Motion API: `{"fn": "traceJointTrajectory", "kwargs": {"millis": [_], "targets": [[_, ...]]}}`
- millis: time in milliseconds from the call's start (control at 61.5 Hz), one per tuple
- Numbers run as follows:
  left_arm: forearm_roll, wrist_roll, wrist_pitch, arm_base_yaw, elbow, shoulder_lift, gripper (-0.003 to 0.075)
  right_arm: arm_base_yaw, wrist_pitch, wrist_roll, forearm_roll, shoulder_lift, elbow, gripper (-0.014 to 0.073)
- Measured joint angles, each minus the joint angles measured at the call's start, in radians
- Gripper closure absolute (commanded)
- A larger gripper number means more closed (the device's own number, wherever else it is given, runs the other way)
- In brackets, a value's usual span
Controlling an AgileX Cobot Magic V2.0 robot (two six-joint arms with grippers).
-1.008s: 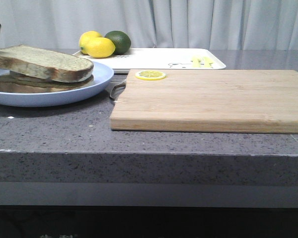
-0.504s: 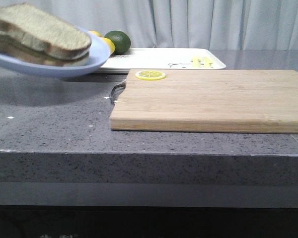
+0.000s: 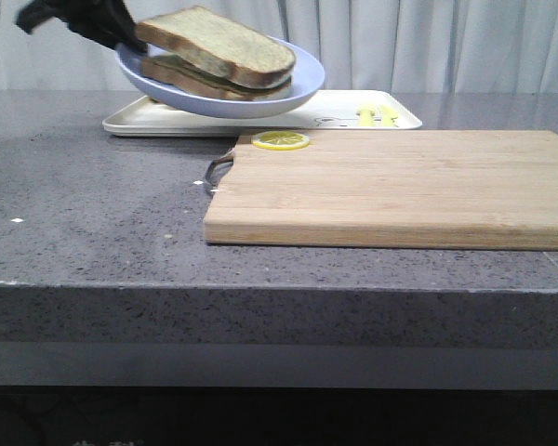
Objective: Place bread and move sandwich to tray
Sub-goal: 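Lift the blue plate with the left gripper and lower it onto the white tray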
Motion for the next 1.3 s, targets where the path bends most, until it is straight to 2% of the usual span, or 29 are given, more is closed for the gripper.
{"fn": "traceJointTrajectory", "kwargs": {"millis": [260,423,536,813,1300], "targets": [[-0.004,-0.013,0.046,-0.019,-0.355,0.263,0.0738,0.000,0.000,0.000,0.000,0.000,0.000,0.0703],[-0.019,-0.019,0.049,-0.023,-0.468,0.351,0.0738,0.000,0.000,0.000,0.000,0.000,0.000,0.0703],[-0.029,0.007,0.039,-0.031,-0.489,0.380,0.0738,0.000,0.000,0.000,0.000,0.000,0.000,0.0703],[-0.048,0.170,-0.016,-0.068,-0.498,0.389,0.0738,0.000,0.000,0.000,0.000,0.000,0.000,0.0703],[-0.048,0.207,-0.211,-0.078,-0.498,0.414,0.0737,0.000,0.000,0.000,0.000,0.000,0.000,0.0703]]}}
